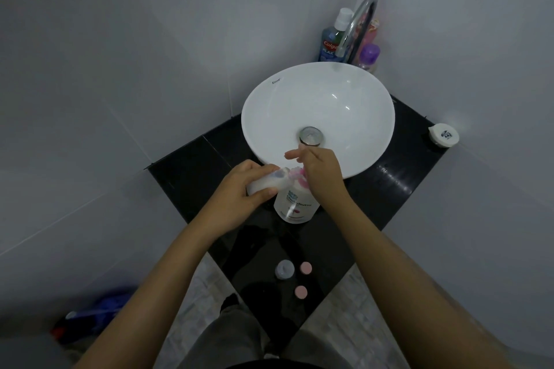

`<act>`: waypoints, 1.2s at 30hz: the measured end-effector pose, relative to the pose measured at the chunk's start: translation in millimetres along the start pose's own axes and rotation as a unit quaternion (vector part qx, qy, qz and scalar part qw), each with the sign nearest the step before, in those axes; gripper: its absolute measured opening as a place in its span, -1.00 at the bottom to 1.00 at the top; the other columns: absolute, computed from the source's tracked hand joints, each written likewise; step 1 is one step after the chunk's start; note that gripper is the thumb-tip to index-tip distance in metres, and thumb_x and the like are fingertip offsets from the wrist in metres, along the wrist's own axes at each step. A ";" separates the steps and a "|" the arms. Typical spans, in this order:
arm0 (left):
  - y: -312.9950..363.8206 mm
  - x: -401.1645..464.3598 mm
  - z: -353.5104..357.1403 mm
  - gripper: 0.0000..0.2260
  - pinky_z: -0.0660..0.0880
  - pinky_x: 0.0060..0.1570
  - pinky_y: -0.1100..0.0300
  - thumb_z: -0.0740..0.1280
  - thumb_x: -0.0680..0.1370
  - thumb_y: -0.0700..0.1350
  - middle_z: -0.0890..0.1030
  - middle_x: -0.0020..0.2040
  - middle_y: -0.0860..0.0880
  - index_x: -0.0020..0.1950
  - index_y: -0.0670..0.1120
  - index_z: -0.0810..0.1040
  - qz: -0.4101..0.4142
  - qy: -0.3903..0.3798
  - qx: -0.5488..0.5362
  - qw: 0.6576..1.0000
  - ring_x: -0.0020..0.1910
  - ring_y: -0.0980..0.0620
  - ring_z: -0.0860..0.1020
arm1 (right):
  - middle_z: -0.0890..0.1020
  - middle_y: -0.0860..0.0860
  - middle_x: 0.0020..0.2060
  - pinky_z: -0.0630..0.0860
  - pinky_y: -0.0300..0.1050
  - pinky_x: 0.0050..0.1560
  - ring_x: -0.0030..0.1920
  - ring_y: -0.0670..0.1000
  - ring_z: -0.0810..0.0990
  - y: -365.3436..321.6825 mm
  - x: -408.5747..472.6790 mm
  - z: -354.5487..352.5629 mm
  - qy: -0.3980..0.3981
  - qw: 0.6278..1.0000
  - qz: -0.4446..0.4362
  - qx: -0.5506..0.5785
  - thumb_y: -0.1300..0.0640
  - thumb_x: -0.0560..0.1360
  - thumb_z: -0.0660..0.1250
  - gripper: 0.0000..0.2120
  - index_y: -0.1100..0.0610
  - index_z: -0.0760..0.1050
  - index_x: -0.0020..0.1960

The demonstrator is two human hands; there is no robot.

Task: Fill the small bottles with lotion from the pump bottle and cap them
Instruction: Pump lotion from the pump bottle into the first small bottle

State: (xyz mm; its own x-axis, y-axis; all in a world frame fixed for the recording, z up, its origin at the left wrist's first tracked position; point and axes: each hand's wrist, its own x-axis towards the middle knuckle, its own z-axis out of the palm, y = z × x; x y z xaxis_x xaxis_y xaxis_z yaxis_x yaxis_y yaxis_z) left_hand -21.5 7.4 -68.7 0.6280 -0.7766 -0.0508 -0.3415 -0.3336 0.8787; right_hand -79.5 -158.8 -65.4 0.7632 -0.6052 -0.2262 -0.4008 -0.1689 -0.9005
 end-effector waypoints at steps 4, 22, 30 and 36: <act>2.3 -2.5 -0.6 -0.66 0.39 0.06 0.24 0.32 0.52 -0.04 0.46 0.04 0.09 0.26 0.25 0.44 -0.002 0.004 -0.006 1.000 0.07 0.19 0.43 | 0.59 -0.11 -0.30 0.47 -0.13 -0.12 -0.25 -0.07 0.52 -10.6 -4.9 -4.9 -0.018 1.000 0.000 -0.011 0.09 0.59 0.13 -0.66 0.20 0.65 -0.03; 2.3 -1.8 -0.6 -0.64 0.38 0.10 0.22 0.32 0.52 -0.03 0.44 0.04 0.14 0.32 0.09 0.46 0.009 0.012 0.010 1.000 0.07 0.21 0.41 | 0.60 -0.01 -0.29 0.47 -0.15 -0.16 -0.25 -0.02 0.53 -13.5 -7.3 -4.0 -0.024 1.000 0.002 -0.017 0.11 0.60 0.12 -0.65 0.24 0.64 -0.04; 3.7 -1.5 -8.3 -0.65 0.43 0.11 0.20 0.34 0.51 -0.03 0.46 0.06 0.13 0.30 0.13 0.47 0.022 0.018 0.003 1.000 0.10 0.20 0.43 | 0.69 0.11 -0.04 0.47 -0.21 -0.03 -0.05 -0.02 0.59 -22.8 -4.3 -11.2 -0.009 0.999 -0.030 -0.019 0.08 0.59 0.17 -0.66 0.26 0.65 -0.01; 4.7 0.3 -3.4 -0.64 0.39 0.06 0.29 0.33 0.51 -0.03 0.45 0.04 0.18 0.31 0.11 0.46 0.015 0.021 -0.001 1.000 0.09 0.22 0.43 | 0.64 0.06 -0.18 0.44 -0.28 -0.19 -0.28 -0.15 0.51 -18.6 -4.3 -6.8 -0.001 1.000 -0.026 -0.010 0.14 0.62 0.09 -0.63 0.28 0.63 -0.01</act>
State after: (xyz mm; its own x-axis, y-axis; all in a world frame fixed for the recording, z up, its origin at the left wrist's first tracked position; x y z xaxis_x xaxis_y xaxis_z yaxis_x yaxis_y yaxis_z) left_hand -20.5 7.4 -63.0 0.6462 -0.7631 -0.0054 -0.3582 -0.3095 0.8809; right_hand -78.7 -158.3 -45.2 0.7846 -0.5932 -0.1805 -0.3708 -0.2155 -0.9034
